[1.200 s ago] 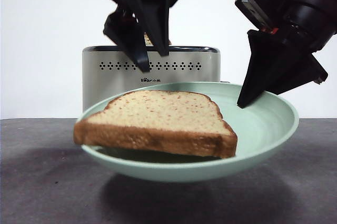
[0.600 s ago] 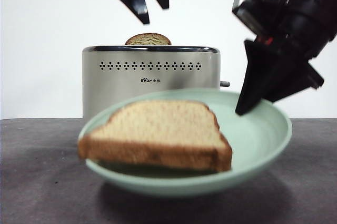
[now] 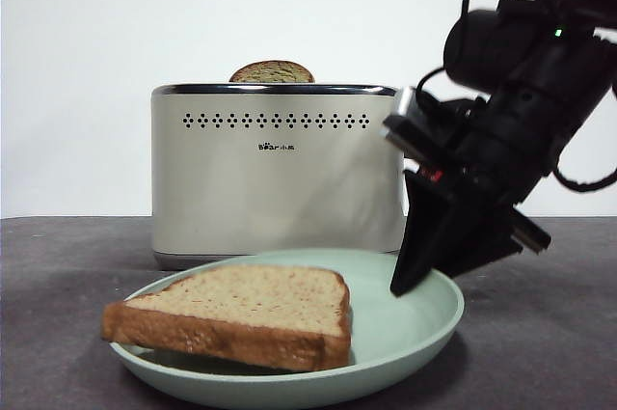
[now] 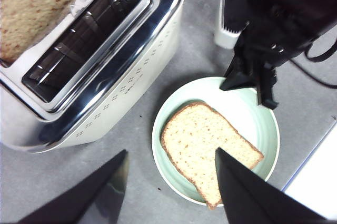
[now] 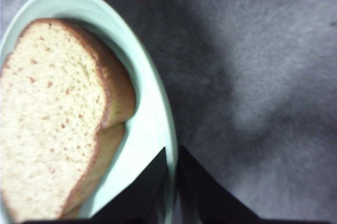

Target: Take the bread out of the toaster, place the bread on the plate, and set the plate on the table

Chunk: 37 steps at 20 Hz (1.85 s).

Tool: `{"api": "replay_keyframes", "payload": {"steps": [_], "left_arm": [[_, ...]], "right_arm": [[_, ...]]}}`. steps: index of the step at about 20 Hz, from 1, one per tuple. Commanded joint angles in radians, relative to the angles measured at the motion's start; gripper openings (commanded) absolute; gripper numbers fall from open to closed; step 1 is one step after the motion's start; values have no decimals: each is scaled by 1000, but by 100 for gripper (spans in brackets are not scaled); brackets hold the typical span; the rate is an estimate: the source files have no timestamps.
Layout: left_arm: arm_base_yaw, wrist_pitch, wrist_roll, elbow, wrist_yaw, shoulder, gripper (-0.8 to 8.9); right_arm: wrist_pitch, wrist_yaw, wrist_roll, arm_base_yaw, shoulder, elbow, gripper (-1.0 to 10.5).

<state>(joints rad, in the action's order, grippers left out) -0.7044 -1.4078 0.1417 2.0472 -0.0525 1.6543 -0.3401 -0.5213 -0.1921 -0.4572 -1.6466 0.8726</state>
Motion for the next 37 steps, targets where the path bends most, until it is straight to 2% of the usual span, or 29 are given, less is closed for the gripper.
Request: {"api": "replay_keyframes", "payload": {"steps": [1, 4, 7, 9, 12, 17, 24, 26, 28, 30, 37], "left_arm": [[-7, -17, -21, 28, 4, 0, 256], [-7, -17, -20, 28, 4, 0, 256], [-7, -17, -20, 28, 3, 0, 256], [-7, -17, -20, 28, 3, 0, 256], [-7, -17, -20, 28, 4, 0, 256], [-7, -17, -24, 28, 3, 0, 256], [-8, -17, -28, 28, 3, 0, 254], [-8, -17, -32, 28, 3, 0, 197], [-8, -17, -34, 28, 3, 0, 90], [-10, -17, -35, 28, 3, 0, 6], [-9, -10, -50, 28, 3, 0, 7]], "right_arm": [[18, 2, -18, -6, -46, 9, 5], [11, 28, -18, -6, -62, 9, 12], [11, 25, -18, -6, -47, 9, 199], [2, 27, -17, -3, -12, 9, 243], [-17, 43, -17, -3, 69, 10, 243], [-153, 66, 3, -12, 294, 10, 243], [-330, 66, 24, -115, 630, 10, 187], [-336, 66, 24, -139, 686, 10, 132], [-336, 67, 24, -151, 721, 10, 33], [-339, 68, 27, -150, 732, 10, 5], [-341, 71, 27, -149, 734, 10, 5]]}}
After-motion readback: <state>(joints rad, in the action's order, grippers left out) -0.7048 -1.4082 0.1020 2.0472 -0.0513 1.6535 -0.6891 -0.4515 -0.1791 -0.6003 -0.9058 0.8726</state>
